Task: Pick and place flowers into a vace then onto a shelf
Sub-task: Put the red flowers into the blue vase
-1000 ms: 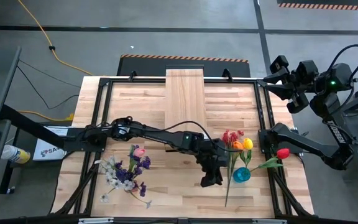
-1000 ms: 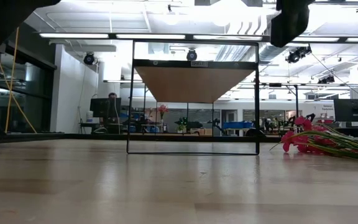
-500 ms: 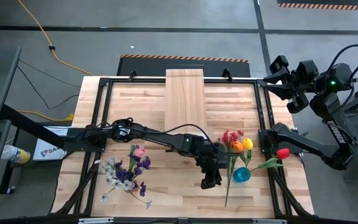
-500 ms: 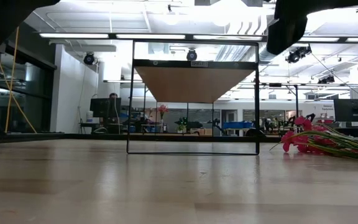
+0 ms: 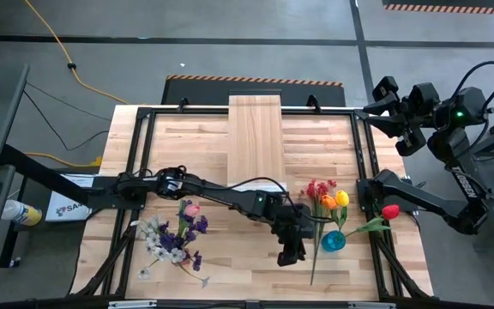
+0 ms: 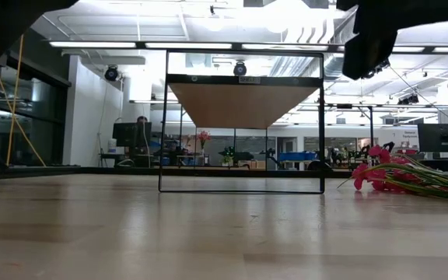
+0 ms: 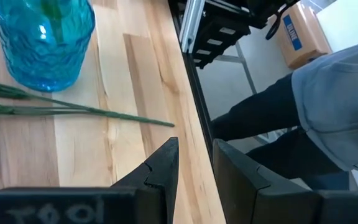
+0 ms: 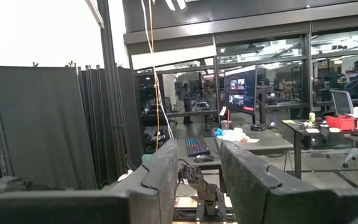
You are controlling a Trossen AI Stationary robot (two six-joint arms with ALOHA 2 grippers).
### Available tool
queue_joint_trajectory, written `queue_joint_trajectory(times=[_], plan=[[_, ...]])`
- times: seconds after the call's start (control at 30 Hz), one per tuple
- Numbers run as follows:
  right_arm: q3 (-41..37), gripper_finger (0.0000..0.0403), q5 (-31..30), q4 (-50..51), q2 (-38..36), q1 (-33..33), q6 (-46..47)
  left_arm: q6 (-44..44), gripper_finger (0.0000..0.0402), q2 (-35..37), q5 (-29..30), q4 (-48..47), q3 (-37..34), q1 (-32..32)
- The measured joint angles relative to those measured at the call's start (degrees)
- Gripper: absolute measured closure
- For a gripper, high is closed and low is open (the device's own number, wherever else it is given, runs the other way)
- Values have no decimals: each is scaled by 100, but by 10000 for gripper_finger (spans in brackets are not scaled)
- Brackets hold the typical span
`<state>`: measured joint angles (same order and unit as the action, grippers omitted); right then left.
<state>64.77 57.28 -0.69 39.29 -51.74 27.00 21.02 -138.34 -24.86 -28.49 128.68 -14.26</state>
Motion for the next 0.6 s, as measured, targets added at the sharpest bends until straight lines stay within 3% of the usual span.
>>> queue_joint_trajectory(times=[0.6], plan=[[0, 289, -18, 2, 2, 0, 0, 31, 268, -318, -46, 360, 15, -122]])
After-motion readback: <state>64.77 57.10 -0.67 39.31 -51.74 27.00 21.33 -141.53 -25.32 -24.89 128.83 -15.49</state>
